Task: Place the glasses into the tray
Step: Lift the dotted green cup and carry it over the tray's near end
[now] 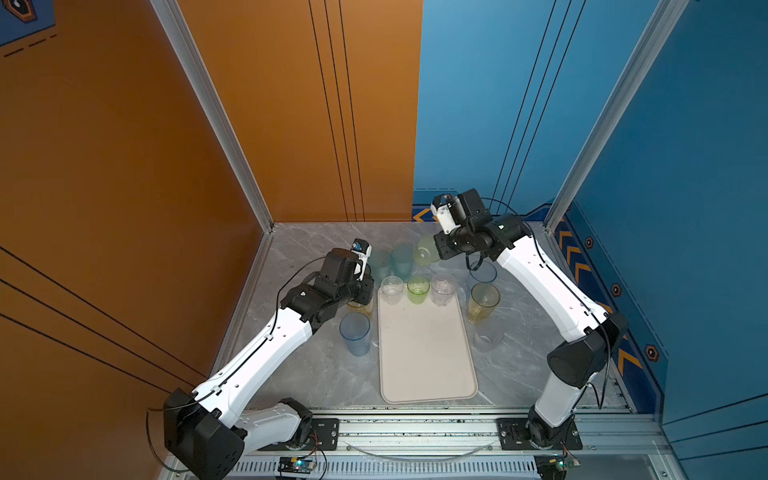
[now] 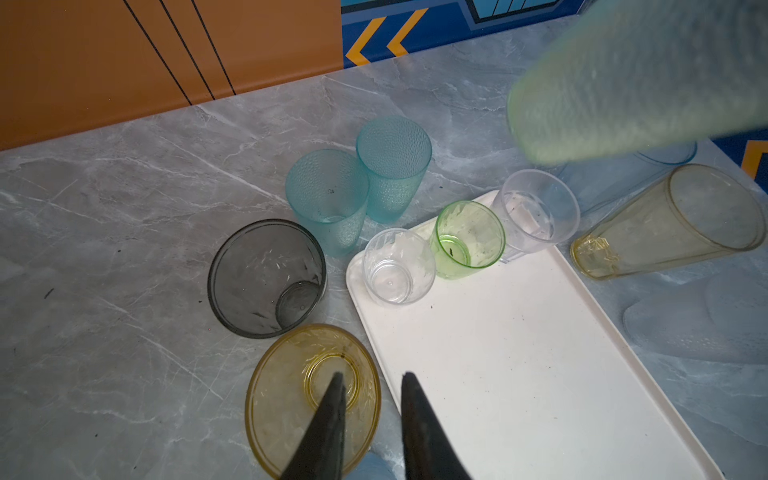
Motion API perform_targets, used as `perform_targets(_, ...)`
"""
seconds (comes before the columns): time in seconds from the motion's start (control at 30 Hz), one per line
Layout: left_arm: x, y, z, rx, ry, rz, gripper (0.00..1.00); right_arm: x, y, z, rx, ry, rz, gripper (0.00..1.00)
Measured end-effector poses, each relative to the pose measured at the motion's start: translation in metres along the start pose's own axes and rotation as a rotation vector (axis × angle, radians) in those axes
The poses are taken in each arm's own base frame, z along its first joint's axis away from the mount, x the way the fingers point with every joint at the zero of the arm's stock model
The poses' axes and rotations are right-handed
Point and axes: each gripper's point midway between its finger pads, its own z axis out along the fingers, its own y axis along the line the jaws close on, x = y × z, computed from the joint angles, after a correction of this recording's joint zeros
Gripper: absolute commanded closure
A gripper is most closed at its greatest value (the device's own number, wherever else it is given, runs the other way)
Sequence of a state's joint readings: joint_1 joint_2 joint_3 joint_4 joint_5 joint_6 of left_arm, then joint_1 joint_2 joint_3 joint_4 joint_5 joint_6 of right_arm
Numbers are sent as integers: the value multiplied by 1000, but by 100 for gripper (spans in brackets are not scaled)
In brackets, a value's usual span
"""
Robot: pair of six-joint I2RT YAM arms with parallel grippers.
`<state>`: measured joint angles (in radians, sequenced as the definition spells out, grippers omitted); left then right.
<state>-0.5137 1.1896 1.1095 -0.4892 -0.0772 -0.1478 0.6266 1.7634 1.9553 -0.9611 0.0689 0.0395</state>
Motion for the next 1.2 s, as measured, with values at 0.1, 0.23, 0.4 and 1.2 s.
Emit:
perform_targets(0.1, -4, 1, -5, -6, -18, -2, 73, 16, 38, 5, -35, 40, -76, 100)
perform_targets(0.23, -8, 3, -10, -11, -35, -3, 73, 42, 72, 10, -64, 105, -153, 100)
perform_targets(0.4, -9, 3, -11, -14, -39, -3, 73, 57, 89, 23, -79, 155, -180, 100)
perform_targets(1.2, -9, 6, -11, -19, -40, -7, 73, 114, 109, 107, -81, 380, -173, 100)
